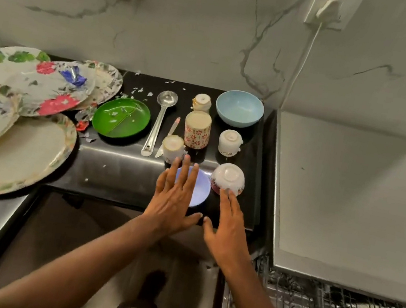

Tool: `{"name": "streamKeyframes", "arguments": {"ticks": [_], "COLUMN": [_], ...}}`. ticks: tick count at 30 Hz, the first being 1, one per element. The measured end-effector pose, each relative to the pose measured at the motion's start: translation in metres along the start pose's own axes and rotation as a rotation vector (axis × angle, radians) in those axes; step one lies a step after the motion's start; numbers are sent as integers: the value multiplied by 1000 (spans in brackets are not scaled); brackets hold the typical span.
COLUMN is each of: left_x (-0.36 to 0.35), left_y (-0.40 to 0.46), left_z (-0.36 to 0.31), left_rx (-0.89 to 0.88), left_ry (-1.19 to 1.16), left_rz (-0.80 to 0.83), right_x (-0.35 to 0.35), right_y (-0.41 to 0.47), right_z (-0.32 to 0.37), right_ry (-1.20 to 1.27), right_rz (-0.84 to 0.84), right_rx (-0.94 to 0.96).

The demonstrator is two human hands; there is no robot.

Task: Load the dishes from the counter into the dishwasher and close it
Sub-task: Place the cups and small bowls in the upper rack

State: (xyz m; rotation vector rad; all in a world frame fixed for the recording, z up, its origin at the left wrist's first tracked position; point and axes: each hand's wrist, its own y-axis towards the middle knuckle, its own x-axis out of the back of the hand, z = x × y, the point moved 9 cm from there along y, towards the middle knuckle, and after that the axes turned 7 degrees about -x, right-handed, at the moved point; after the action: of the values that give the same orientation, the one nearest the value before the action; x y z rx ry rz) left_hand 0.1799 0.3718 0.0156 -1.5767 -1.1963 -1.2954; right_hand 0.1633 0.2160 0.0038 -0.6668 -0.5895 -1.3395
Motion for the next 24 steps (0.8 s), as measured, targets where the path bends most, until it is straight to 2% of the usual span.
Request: {"name": "streamKeyframes", "arguments": {"ticks": [5, 8, 12, 18, 24], "left_x": [-15, -20, -16, -6, 9], "left_y": [30, 43, 56, 69, 88], "left_z": [37, 42, 43, 43, 7], "left_rx": [-72, -178, -232, -268, -446], "left_ry": [-63, -93, -218, -483, -637], "left_rz": [165, 212, 170, 69, 173], "right_x": [0, -5, -11, -1, 9], "right_y": [25, 36, 39, 38, 34], "right_z": [20, 29, 27, 15, 6], "right_ry": [91, 124, 250, 510, 715], "right_rz": [-21, -6, 10, -117, -265], "right_rx": [0, -7, -36, -157, -292]}}
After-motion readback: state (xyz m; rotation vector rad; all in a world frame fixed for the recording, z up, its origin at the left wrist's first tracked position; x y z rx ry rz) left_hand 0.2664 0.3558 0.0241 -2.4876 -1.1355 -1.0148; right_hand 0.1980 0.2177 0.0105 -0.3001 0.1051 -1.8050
